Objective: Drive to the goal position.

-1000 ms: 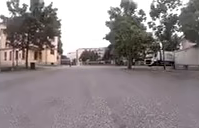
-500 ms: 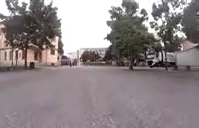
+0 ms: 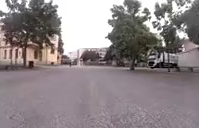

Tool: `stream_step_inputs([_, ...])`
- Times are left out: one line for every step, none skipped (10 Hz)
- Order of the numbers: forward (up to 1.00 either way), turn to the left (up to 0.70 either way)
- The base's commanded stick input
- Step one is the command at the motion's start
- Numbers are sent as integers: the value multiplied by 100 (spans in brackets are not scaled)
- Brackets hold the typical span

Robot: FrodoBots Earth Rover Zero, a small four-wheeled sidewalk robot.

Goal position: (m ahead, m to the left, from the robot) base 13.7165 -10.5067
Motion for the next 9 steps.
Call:
stream_step_inputs([60,-2])
stream_step_inputs([60,0])
stream_step_inputs([60,0])
stream_step_inputs([60,0])
stream_step_inputs([60,0])
stream_step_inputs([60,0])
stream_step_inputs([60,0])
stream_step_inputs([60,0])
stream_step_inputs([60,0])
